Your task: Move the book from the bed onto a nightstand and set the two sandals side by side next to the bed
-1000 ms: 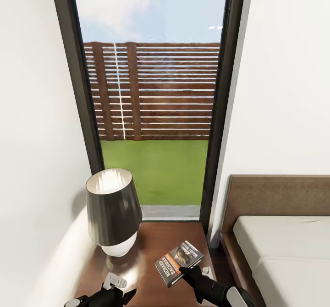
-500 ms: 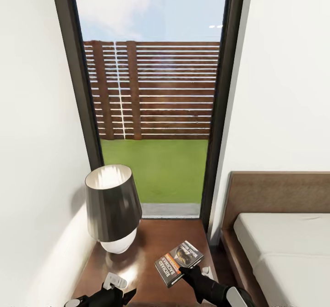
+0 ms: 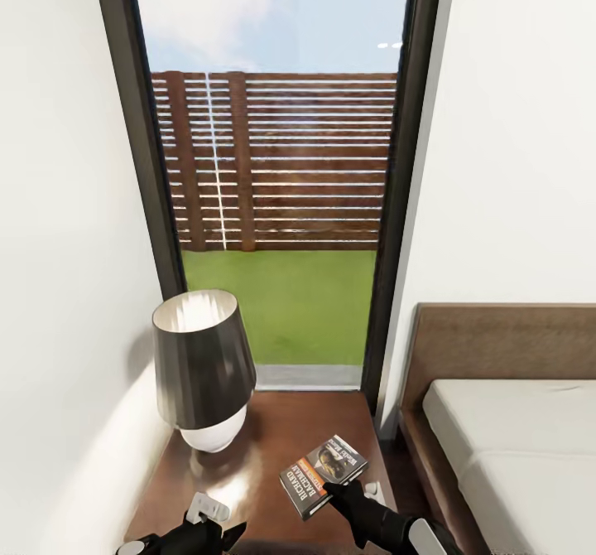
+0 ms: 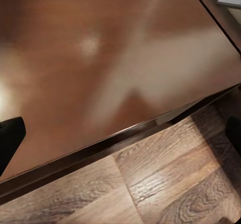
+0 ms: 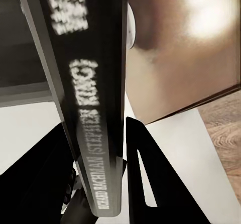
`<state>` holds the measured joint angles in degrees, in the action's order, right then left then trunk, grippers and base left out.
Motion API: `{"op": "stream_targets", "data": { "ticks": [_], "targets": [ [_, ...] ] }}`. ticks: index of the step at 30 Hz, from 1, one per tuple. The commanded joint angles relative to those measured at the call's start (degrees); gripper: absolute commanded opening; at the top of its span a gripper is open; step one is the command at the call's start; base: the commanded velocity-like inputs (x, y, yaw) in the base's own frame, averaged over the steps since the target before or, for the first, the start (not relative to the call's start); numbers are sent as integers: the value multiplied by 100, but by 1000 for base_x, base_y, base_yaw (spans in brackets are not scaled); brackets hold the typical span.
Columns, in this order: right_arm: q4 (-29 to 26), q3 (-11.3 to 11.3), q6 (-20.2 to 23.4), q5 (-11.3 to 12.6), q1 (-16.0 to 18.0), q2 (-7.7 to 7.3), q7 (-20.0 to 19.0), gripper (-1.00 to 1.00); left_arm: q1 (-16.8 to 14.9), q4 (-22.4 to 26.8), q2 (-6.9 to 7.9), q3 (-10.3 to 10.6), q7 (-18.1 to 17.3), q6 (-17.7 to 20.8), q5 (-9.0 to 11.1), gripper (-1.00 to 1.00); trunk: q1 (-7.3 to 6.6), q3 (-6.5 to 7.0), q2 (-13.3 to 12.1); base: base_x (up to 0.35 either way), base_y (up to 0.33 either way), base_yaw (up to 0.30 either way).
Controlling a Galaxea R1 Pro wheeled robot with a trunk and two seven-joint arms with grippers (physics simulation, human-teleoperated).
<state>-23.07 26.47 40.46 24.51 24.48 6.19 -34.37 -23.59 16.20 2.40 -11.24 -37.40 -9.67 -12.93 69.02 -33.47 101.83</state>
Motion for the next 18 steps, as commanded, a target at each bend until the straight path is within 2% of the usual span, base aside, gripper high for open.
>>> {"op": "stream_targets", "data": {
  "ticks": [1, 10, 18],
  "targets": [
    [-5, 40, 41, 10, 4, 5, -8, -100, -5, -3, -2, -44, -22, -35, -60, 100, 22, -24, 45, 0, 0, 0],
    [-5, 37, 41, 10, 4, 5, -8, -100, -5, -3, -2, -45, -22, -35, -60, 100, 220, -186, 406, 0, 0, 0],
    [-5, 35, 33, 10, 4, 11, -8, -100, -4, -3, -2, -45, -22, -36, -60, 100, 220, -186, 406, 0, 0, 0]
  ]
}}
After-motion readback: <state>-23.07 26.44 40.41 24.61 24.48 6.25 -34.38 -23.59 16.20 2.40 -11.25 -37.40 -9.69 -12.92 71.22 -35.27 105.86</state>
